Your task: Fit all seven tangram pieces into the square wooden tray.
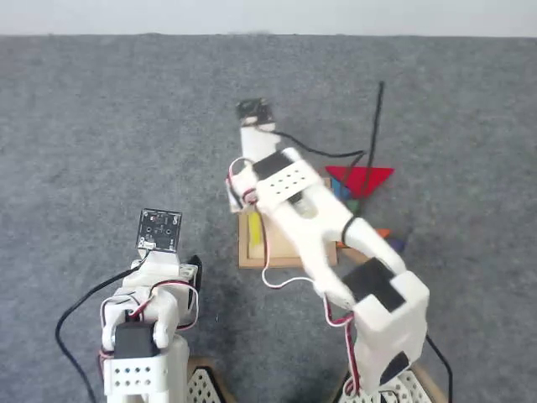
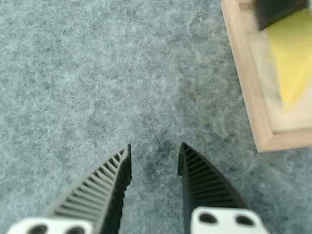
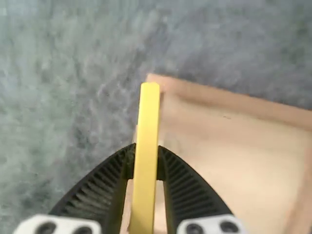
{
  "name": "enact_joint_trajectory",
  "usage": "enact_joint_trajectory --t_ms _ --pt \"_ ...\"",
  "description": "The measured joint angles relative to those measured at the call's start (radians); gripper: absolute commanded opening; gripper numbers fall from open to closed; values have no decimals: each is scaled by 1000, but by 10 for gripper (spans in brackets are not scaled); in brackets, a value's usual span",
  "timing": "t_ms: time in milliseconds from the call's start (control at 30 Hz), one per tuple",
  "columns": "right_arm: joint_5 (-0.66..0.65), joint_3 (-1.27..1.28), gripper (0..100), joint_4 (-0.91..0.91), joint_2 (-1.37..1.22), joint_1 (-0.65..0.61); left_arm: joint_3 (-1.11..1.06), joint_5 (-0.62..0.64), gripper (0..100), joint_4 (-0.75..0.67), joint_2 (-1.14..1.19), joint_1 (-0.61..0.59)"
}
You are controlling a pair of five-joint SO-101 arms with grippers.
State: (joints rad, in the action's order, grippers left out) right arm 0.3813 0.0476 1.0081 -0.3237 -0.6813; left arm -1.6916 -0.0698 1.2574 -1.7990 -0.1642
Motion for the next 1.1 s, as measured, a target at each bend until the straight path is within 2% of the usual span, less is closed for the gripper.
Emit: enact_joint_trajectory --t_ms 267,500,1100 --pt "0 0 11 -3 -48 -17 0 0 153 0 0 0" --pt "0 0 136 -8 -49 -17 0 0 153 0 0 0" --pt "0 0 136 -8 -49 -17 0 0 153 0 0 0"
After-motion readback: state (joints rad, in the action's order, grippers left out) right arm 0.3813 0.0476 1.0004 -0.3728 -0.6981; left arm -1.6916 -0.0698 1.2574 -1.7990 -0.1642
